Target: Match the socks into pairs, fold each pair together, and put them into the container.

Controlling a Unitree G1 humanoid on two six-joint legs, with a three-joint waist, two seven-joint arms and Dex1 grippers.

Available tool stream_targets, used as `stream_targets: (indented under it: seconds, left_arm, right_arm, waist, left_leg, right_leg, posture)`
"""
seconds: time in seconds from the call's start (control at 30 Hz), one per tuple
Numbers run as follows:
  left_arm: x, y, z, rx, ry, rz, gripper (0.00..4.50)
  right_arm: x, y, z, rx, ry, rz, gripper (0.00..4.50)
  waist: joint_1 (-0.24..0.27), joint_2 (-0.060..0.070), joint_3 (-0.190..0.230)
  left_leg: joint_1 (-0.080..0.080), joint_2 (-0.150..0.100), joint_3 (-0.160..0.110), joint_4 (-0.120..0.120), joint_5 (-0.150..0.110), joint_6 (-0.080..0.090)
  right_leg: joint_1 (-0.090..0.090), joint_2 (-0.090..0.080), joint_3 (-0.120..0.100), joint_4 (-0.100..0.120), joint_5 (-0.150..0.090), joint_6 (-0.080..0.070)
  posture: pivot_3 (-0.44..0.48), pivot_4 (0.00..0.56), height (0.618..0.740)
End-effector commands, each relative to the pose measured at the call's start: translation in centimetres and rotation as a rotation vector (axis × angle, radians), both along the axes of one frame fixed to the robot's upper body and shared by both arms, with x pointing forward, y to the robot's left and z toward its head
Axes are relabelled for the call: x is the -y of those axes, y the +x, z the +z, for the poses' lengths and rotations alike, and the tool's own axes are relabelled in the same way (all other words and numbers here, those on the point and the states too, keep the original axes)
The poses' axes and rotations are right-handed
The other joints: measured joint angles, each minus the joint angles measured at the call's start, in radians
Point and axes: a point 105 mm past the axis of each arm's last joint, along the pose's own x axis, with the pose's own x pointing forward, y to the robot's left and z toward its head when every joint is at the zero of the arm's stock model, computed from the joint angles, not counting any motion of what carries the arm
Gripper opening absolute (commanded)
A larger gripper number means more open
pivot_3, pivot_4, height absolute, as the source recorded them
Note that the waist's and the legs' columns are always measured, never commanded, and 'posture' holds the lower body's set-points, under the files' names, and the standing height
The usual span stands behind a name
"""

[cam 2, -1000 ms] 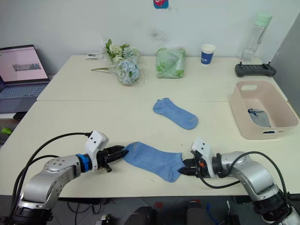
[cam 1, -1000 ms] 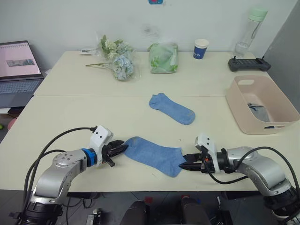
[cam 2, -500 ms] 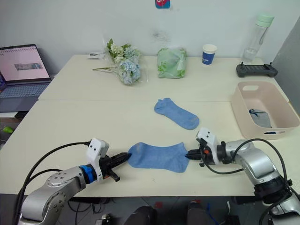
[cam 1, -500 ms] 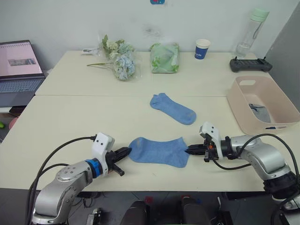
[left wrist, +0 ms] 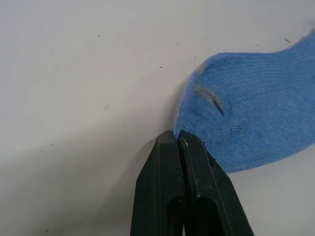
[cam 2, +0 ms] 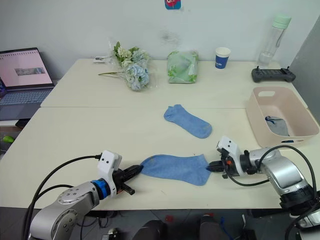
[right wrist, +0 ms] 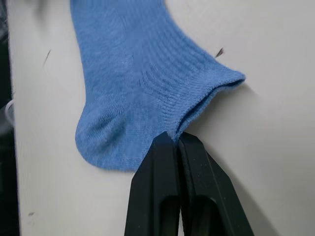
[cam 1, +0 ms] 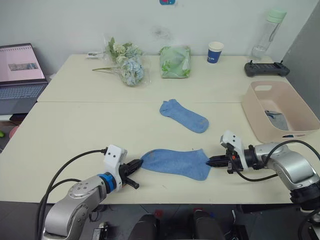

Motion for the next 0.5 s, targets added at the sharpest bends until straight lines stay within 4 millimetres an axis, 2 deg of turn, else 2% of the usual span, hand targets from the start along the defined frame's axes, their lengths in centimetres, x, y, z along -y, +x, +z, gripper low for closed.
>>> stream_targets:
  seconds: [0.03,0.13,0.2,0.27,0.3,0.37,0.43,0.47,0.5]
  left_arm:
    - [-0.4,0.1,1.2,0.054,0.003,-0.004,0.62]
    - [-1.9,0.7,2.2,0.1,0.021,0.028,1.56]
    - [-2.8,1.4,3.9,0.191,0.069,0.018,2.2]
    - [-2.4,1.4,5.3,0.255,0.076,-0.041,2.82]
    - [-1.4,1.2,5.8,0.283,0.075,-0.112,3.07]
    - [0.1,0.9,6.0,0.313,0.073,-0.213,3.07]
    - [1.4,1.2,5.7,0.341,0.088,-0.285,3.09]
    - [2.1,1.3,5.1,0.344,0.112,-0.328,2.77]
    - [2.4,1.5,4.6,0.345,0.131,-0.355,2.67]
  right_arm:
    - [0.5,0.7,1.7,0.078,0.02,-0.027,0.73]
    - [1.2,1.5,3.0,0.157,0.013,-0.053,1.76]
    - [0.9,1.9,4.8,0.26,0.049,-0.018,2.44]
    - [0.3,1.7,5.8,0.296,0.098,0.011,2.45]
    - [-0.8,1.3,5.9,0.319,0.126,0.055,2.45]
    - [-2.4,0.7,5.8,0.372,0.153,0.118,2.45]
    - [-3.8,0.7,5.1,0.396,0.183,0.129,2.06]
    - [-4.1,0.7,4.2,0.403,0.16,0.144,1.8]
    - [-4.3,0.8,3.5,0.405,0.141,0.155,1.53]
  waist:
    - [0.001,0.0,0.0]
    - [0.0,0.0,0.0]
    - [0.0,0.0,0.0]
    - [0.0,0.0,0.0]
    - [0.0,0.0,0.0]
    - [-0.001,0.0,0.0]
    - [-0.001,0.0,0.0]
    - [-0.001,0.0,0.0]
    - [-0.001,0.0,0.0]
  left_leg:
    - [0.0,0.0,0.0,0.0,0.0,0.0]
    - [0.0,0.0,0.0,0.0,0.0,0.0]
    - [0.0,0.0,0.0,0.0,0.0,0.0]
    - [0.0,0.0,0.0,0.0,0.0,0.0]
    - [0.0,0.0,0.0,0.0,0.0,0.0]
    - [0.0,0.001,0.0,0.0,0.0,0.0]
    - [0.001,0.001,-0.001,-0.001,0.0,0.0]
    - [0.002,0.001,-0.002,-0.001,0.0,0.0]
    - [0.002,0.0,-0.002,-0.001,0.0,0.0]
  right_leg:
    - [0.0,0.0,0.0,0.0,0.0,0.0]
    - [0.0,0.0,0.0,0.0,0.0,0.0]
    - [0.0,0.0,0.0,0.0,0.0,0.0]
    - [0.0,0.0,0.0,0.0,0.0,0.0]
    - [0.0,0.0,0.0,0.0,0.0,0.0]
    - [0.002,0.0,-0.001,-0.003,0.0,0.0]
    - [0.004,0.0,-0.002,-0.006,0.0,0.0]
    - [0.005,0.0,-0.002,-0.007,0.0,0.0]
    - [0.006,0.0,-0.002,-0.007,0.0,0.0]
  posture:
    - [0.0,0.15,0.74]
    - [0.0,0.15,0.74]
    - [0.0,0.15,0.74]
    - [0.0,0.15,0.74]
    - [0.0,0.15,0.74]
    - [0.0,0.15,0.74]
    - [0.0,0.15,0.74]
    - [0.0,0.15,0.74]
    - [0.0,0.15,0.74]
